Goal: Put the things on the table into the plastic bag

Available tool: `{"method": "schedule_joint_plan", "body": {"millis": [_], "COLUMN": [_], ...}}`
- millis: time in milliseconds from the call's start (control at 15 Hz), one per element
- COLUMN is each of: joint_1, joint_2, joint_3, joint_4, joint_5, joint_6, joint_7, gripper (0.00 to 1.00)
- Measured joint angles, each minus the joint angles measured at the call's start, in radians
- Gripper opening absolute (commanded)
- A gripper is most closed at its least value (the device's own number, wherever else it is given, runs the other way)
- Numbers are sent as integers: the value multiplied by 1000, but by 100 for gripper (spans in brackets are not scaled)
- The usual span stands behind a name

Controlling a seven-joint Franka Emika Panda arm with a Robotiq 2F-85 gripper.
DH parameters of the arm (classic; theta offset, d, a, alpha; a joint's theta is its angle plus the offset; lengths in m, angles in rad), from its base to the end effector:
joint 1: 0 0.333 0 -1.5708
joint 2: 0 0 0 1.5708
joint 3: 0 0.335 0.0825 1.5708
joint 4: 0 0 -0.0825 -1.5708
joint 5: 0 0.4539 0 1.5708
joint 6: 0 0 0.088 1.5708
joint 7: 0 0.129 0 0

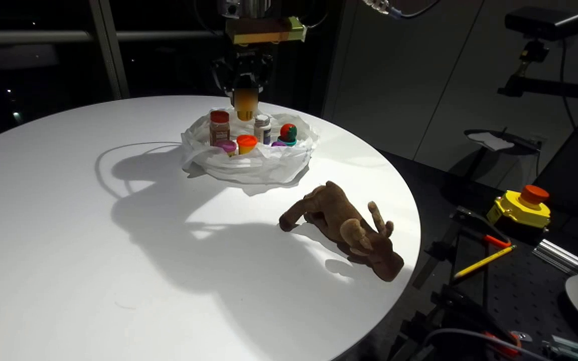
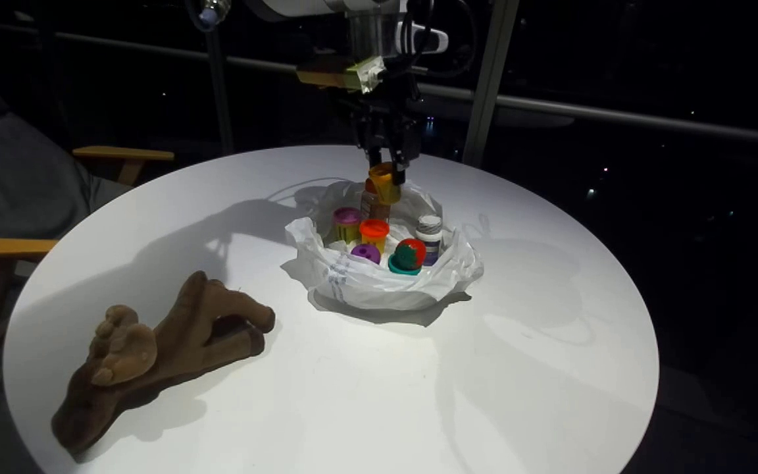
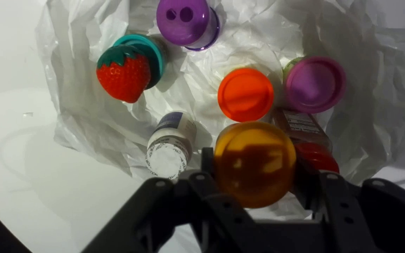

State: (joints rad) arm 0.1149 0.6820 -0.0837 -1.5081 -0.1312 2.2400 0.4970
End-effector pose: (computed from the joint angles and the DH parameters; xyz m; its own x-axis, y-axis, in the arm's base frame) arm 0.7871 0.0273 0.2225 0.9299 -0.3500 0.1134 -0.3625 -0.9244 0.1191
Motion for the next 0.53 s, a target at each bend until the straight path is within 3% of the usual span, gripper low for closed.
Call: {"method": "schedule_joint_plan", "body": {"millis": [533], "joint_1": [-13], "joint_2": [115], "joint_3": [-19], "joint_4": [118], "joint_5": [53], "joint_6": [7], "joint_7": [107], "gripper": [28]}}
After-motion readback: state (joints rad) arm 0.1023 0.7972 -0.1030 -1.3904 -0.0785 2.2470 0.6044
